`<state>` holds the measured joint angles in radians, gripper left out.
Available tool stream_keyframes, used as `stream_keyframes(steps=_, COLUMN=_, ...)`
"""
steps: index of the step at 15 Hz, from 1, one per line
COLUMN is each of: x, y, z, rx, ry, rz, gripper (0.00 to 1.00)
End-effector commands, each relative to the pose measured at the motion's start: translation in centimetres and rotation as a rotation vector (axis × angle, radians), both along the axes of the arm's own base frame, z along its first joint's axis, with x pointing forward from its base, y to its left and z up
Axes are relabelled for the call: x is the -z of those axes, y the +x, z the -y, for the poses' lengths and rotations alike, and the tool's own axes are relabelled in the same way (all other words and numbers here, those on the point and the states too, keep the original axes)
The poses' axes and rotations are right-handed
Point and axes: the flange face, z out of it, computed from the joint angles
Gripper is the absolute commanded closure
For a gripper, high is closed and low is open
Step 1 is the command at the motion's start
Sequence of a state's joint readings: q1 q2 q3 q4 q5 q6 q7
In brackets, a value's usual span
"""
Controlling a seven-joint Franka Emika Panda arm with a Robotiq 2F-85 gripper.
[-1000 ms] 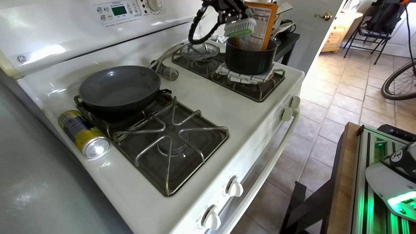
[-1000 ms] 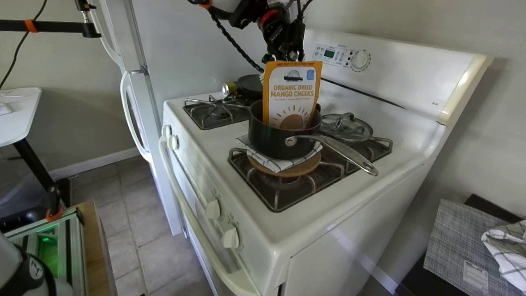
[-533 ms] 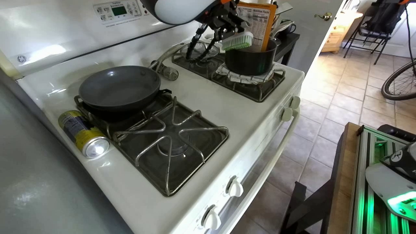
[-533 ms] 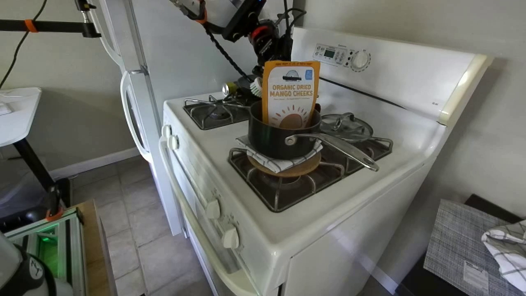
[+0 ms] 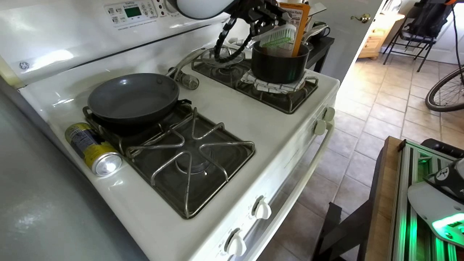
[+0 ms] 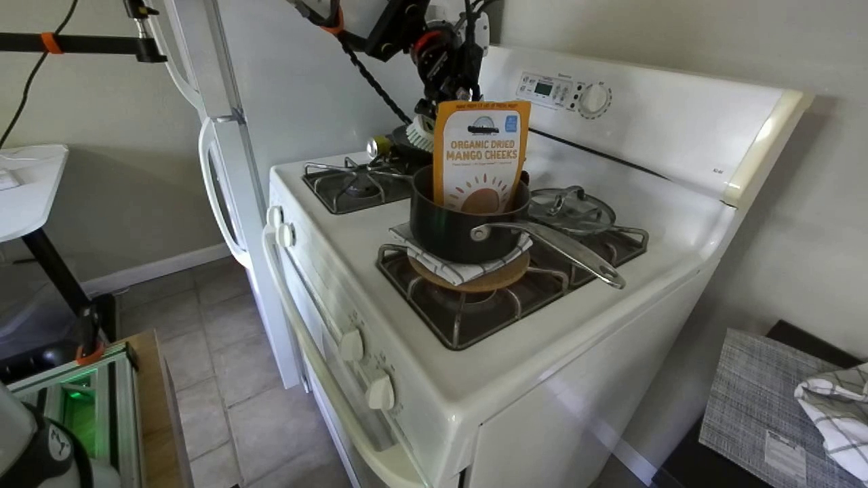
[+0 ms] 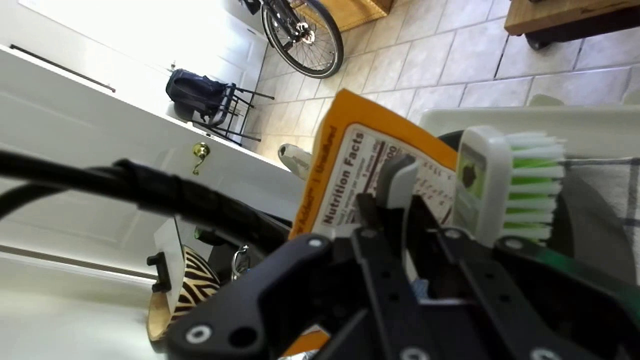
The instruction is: Put the white brush inside the pot
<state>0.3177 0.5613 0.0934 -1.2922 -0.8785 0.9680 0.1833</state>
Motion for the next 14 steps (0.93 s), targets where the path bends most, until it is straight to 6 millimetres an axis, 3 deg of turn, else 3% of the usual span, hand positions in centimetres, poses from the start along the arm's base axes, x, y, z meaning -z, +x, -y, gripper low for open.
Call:
stream_keyframes(steps=1, x=0.4, y=-0.4, z=1.5, rx=-0.027, ry=-0.055, rz=-0.009, gripper=0.97)
stream_keyframes(steps=5, x=1.7, y=-0.6, z=2.6, rx=-0.055, ry=-0.07, rz=-0.038, gripper=0.97)
stream_keyframes(steps=6, x=1.9, y=-0.7, z=2.7, rx=-0.059, ry=-0.076, rz=-0.049, gripper=0.61)
stream_keyframes(steps=7, x=2.1, y=-0.8, z=2.9, rx=-0.059, ry=-0.08, rz=-0.053, gripper=0.6)
stream_keyframes(steps=11, x=1.3, y=-1.1, z=2.3, rx=-0.063, ry=-0.079, rz=-0.024, gripper=0.3)
stream_keyframes(steps=14, x=-0.7, y=-1.5, z=1.3, rx=-0.068, ry=-0.05, rz=0.038, gripper=0.06)
